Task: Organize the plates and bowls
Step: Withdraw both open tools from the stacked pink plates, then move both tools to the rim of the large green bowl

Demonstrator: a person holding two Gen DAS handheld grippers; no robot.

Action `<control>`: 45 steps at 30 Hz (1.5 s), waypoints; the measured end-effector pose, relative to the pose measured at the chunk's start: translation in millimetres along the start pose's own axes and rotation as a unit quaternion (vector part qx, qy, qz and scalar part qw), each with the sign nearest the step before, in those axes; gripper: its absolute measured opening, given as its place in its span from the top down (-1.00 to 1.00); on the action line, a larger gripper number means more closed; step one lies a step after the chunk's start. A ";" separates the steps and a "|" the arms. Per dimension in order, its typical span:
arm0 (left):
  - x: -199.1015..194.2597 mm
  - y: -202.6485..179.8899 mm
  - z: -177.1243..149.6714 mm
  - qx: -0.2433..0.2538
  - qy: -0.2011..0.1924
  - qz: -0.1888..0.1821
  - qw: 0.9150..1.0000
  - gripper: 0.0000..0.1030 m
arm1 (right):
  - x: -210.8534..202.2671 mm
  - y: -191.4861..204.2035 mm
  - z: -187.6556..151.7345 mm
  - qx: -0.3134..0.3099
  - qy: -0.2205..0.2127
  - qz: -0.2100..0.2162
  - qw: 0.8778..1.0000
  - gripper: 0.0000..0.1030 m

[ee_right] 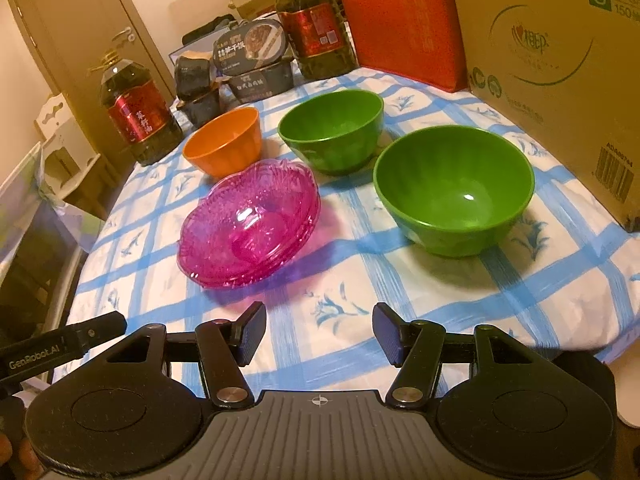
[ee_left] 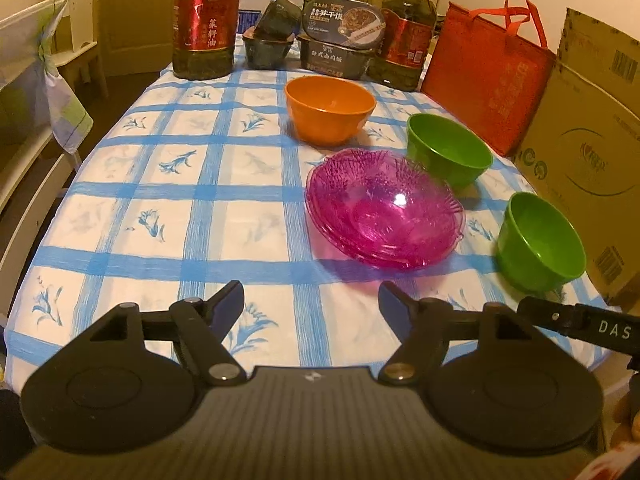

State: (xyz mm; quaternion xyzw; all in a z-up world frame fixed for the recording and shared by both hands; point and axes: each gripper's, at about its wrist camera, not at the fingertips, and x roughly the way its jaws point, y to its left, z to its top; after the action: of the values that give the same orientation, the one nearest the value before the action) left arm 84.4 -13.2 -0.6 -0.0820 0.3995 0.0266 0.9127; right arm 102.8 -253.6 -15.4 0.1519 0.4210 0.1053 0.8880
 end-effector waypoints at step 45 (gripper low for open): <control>10.3 -47.6 1.7 0.021 0.026 -0.052 0.998 -0.55 | -21.6 -52.4 3.0 0.053 -0.015 -0.047 0.997 -0.16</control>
State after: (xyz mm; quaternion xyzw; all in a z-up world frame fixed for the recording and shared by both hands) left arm 98.1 -59.9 -0.9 -0.0841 0.4191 -0.0317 0.9035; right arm 94.7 -309.8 -16.9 0.1807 0.4189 0.0386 0.8890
